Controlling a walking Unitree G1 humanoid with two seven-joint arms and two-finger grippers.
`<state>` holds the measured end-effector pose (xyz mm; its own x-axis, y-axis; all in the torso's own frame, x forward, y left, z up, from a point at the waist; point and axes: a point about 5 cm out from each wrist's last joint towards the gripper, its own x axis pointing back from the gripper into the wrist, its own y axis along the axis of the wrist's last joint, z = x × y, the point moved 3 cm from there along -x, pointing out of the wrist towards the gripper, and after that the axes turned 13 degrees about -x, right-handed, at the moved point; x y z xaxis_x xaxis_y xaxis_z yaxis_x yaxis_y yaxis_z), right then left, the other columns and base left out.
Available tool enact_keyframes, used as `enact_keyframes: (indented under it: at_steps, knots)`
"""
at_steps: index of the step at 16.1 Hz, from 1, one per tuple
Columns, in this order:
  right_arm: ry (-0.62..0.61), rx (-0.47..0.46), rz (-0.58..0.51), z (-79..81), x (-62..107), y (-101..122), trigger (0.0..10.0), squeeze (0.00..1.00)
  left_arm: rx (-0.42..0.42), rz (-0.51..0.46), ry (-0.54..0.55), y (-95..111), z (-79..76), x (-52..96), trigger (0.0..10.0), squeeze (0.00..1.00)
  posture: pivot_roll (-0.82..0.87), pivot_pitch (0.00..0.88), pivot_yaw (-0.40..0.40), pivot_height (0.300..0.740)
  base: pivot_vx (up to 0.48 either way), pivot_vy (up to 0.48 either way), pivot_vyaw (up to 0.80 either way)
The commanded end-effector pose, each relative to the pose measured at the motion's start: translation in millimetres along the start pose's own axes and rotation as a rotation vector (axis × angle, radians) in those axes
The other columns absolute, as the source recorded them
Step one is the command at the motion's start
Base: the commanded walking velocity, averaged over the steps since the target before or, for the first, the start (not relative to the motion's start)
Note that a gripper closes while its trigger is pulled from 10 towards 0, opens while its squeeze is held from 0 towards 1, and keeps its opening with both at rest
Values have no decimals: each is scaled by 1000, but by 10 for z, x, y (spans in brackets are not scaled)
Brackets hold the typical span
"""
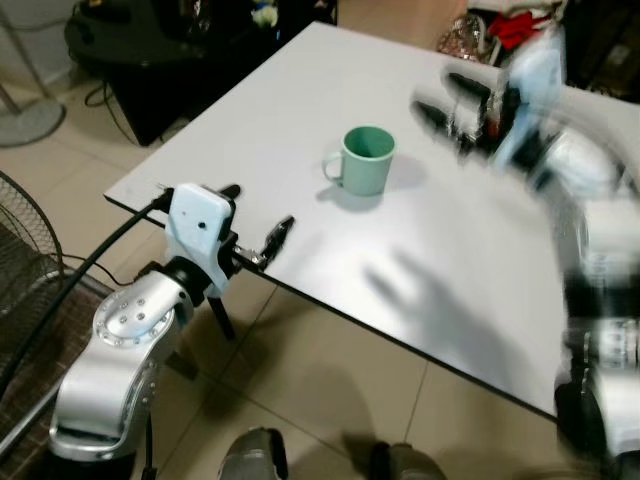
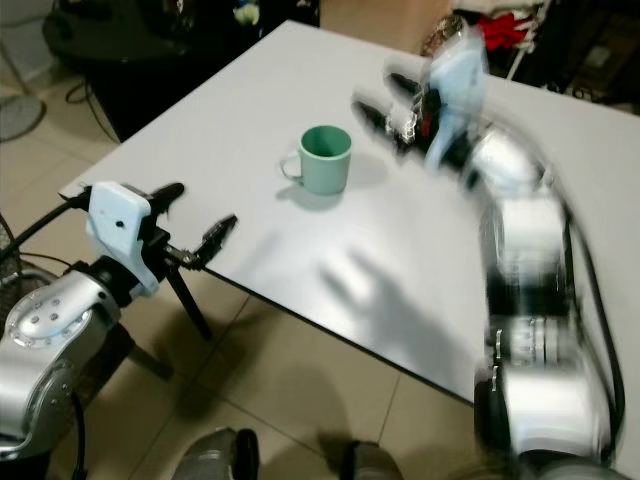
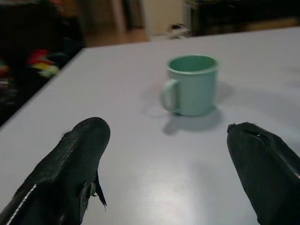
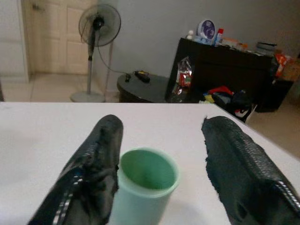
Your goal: Setting the table
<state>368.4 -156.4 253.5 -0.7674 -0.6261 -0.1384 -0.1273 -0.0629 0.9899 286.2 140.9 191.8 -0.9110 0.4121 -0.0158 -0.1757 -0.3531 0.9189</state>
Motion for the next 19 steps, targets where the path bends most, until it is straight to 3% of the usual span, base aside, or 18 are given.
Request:
enact_keyframes:
  at_steps: [1,3,5,7,8,10,13,14,15,16,17,18,19]
  knots:
    - [-16,27,-66,65,69,196,10000,1000,-9,6,44,-15,38,11,10000,0,-37,61,51,740,0,0,0]
    - [-109,-145,-61,443,416,-124,10000,1000,-6,37,85,-98,-3,88,10000,0,-33,49,66,740,0,0,0]
    - [-145,-209,-20,743,629,-308,10000,1000,-4,59,114,-132,-66,158,10000,0,-36,37,68,740,0,0,0]
    - [-180,-208,36,892,733,-457,10000,1000,39,107,171,-230,-67,251,10000,0,-57,24,74,740,0,0,0]
    - [-212,-192,61,913,767,-520,10000,1000,58,139,207,-297,-52,298,10000,0,-56,23,72,740,0,0,0]
    - [-392,-161,123,784,922,-773,10000,1000,25,145,211,-328,-139,325,10000,0,-39,15,70,740,0,0,0]
    - [-464,-161,216,801,1066,-994,10000,1000,44,163,236,-412,-154,375,10000,0,-39,21,54,740,0,0,0]
    - [-465,-206,254,847,1152,-1082,10000,878,52,166,270,-397,-137,426,10000,0,-29,28,45,740,0,0,0]
    - [-457,-243,260,880,1177,-1101,10000,596,32,171,287,-385,-131,454,10000,0,-25,34,43,740,0,0,0]
    - [-448,-262,246,909,1161,-1081,10000,443,33,167,298,-368,-135,472,10000,0,-30,40,41,740,0,0,0]
    - [-428,-258,242,935,1146,-1064,10000,384,39,161,299,-351,-154,475,10000,0,-28,43,41,740,0,0,0]
    - [-420,-263,243,952,1132,-1077,10000,0,30,158,290,-357,-164,450,10000,0,-36,36,55,740,0,0,0]
    - [-420,-264,249,964,1143,-1089,10000,0,29,147,284,-350,-166,419,10000,0,-39,28,62,740,0,0,0]
